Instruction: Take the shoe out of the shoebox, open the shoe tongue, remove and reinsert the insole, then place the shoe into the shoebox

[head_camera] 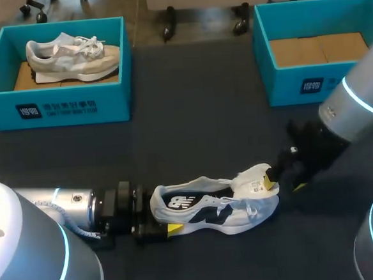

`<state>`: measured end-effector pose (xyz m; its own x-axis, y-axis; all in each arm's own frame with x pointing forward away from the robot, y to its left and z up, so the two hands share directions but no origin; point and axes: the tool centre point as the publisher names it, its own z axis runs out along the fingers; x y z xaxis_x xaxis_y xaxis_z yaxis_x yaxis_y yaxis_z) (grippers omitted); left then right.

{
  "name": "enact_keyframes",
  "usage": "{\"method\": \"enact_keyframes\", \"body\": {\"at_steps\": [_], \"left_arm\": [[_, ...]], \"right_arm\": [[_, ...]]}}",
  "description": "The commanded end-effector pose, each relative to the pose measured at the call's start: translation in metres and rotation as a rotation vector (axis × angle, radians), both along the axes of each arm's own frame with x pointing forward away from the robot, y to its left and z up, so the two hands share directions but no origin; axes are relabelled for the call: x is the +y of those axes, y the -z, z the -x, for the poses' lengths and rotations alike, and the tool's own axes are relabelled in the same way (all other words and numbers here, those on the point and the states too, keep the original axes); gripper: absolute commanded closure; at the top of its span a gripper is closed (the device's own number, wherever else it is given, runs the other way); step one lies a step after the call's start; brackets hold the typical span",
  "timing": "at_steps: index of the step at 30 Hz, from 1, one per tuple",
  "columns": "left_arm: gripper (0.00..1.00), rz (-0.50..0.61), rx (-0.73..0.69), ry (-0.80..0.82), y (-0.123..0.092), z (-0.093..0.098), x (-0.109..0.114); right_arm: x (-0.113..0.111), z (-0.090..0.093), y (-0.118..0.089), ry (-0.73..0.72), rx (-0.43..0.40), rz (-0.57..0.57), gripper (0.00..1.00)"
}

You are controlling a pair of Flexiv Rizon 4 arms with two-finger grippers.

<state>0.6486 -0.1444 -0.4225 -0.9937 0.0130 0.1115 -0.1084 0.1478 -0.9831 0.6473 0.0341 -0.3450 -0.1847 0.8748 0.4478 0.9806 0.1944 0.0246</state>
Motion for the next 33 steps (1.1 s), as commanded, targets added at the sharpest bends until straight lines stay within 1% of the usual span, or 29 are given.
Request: {"method": "enact_keyframes", "body": {"at_steps": [1,5,12,19,22,25,26,27,28,29,30,32,33], "left_arm": [[1.00,0.002,-0.001,-0.002,0.002,0.000,0.000],[1.00,0.002,-0.001,-0.002,0.002,0.000,0.000],[1.00,0.002,-0.001,-0.002,0.002,0.000,0.000],[1.00,0.002,-0.001,-0.002,0.002,0.000,0.000],[1.00,0.002,-0.001,-0.002,0.002,0.000,0.000],[1.00,0.002,-0.001,-0.002,0.002,0.000,0.000],[1.00,0.002,-0.001,-0.002,0.002,0.000,0.000],[1.00,0.002,-0.001,-0.002,0.002,0.000,0.000],[1.00,0.002,-0.001,-0.002,0.002,0.000,0.000],[1.00,0.002,-0.001,-0.002,0.002,0.000,0.000],[1.00,0.002,-0.001,-0.002,0.002,0.000,0.000],[1.00,0.002,-0.001,-0.002,0.002,0.000,0.000],[1.00,0.002,-0.001,-0.002,0.002,0.000,0.000]], "right_arm": [[-0.003,0.006,-0.040,0.011,-0.043,0.181,0.00],[0.003,0.004,-0.064,-0.003,-0.091,0.328,0.00],[0.007,-0.006,-0.088,-0.069,-0.129,0.483,0.00],[0.011,-0.017,-0.117,-0.138,-0.177,0.594,0.00],[0.015,-0.020,-0.126,-0.193,-0.204,0.603,0.00],[0.025,-0.023,-0.138,-0.265,-0.242,0.620,0.00],[0.029,-0.024,-0.140,-0.292,-0.252,0.617,0.09],[0.032,-0.025,-0.142,-0.320,-0.260,0.612,0.23],[0.034,-0.026,-0.144,-0.341,-0.267,0.610,0.42],[0.037,-0.026,-0.145,-0.371,-0.278,0.609,0.53],[0.039,-0.026,-0.147,-0.395,-0.287,0.604,0.57],[0.044,-0.027,-0.150,-0.439,-0.302,0.598,0.74],[0.047,-0.027,-0.152,-0.466,-0.309,0.589,0.85]]}}
